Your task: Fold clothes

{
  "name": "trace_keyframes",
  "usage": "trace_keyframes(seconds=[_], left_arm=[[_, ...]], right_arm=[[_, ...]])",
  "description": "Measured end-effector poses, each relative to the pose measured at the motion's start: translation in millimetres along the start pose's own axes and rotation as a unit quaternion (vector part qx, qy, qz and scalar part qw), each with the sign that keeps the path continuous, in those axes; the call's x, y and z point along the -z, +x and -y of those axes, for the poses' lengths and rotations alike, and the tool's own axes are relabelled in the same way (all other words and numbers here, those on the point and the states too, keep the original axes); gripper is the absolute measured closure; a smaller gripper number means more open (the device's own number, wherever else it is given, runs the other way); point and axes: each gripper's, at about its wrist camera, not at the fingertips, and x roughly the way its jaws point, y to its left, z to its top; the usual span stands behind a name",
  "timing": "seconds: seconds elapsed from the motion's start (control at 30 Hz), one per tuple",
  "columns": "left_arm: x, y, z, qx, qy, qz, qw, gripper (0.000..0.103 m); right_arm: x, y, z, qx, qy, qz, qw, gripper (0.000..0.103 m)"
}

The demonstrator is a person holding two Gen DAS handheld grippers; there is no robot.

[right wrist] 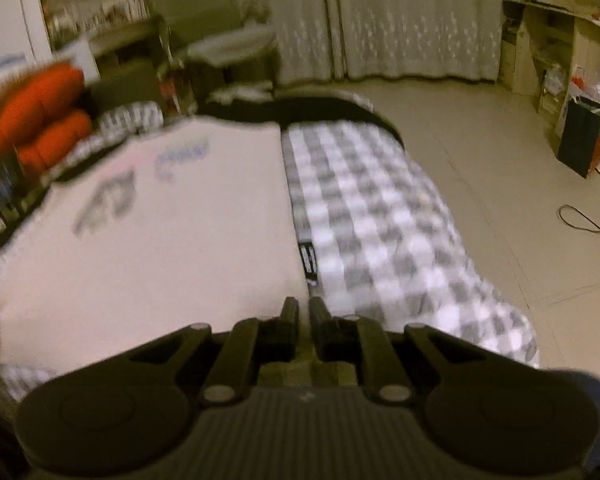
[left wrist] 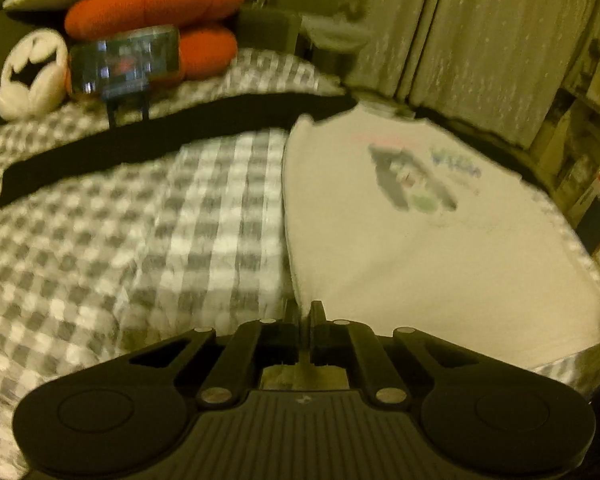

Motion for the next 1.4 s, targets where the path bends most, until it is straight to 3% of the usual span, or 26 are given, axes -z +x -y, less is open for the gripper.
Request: trace_keyframes(seconds=[0.07, 0.1, 0.13, 0.17, 0.47, 0.7, 0.77, 0.9, 1.1, 1.23, 1.4], left_arm=[[2, 7, -2, 0.001, -0.002, -0.010, 0.9999, 0.095], [1, 7, -3, 0.005, -0.007, -0.010, 0.9999, 0.095], [0, 7, -5, 0.009, -0.015, -0.011, 0.9998, 0.094], [-1, 7, -8, 0.013, -0.026, -0.014, 0.9995, 0.093], [-18, 2, -16, 0.000, -0.072, -0.002, 0.9974, 0.090], [-43, 9, 3, -0.013, -0.061, 0.012, 0.9979, 0.085], [-47, 17, 14, -0.016, -0.048, 0.007, 0.9987, 0.085], [-60, 35, 36, -0.022, -0.021, 0.001, 0.9995, 0.085], [-83, 65, 62, -0.030, 0.012, -0.007, 0.9994, 0.085], [-93, 92, 65, -0.044, 0.022, -0.011, 0.9987, 0.085], [-94, 102, 57, -0.047, 0.032, 0.018, 0.9982, 0.083]], right_arm=[[2, 8, -4, 0.013, -0.013, -0.005, 1.000, 0.083], [3, 12, -6, 0.020, -0.020, -0.008, 1.000, 0.076], [3, 13, -8, 0.024, -0.024, -0.005, 0.999, 0.063], [1, 11, -8, 0.025, -0.028, 0.004, 0.999, 0.060], [-12, 16, -23, -0.004, -0.053, 0.029, 0.998, 0.062], [-39, 27, -36, -0.037, -0.078, 0.046, 0.995, 0.061], [-47, 38, -40, -0.048, -0.089, 0.034, 0.994, 0.060], [-61, 73, -55, -0.076, -0.116, -0.032, 0.990, 0.060], [-75, 110, -74, -0.085, -0.154, -0.085, 0.981, 0.060], [-80, 128, -76, -0.086, -0.160, -0.096, 0.979, 0.059], [-86, 136, -78, -0.087, -0.164, -0.090, 0.978, 0.058]])
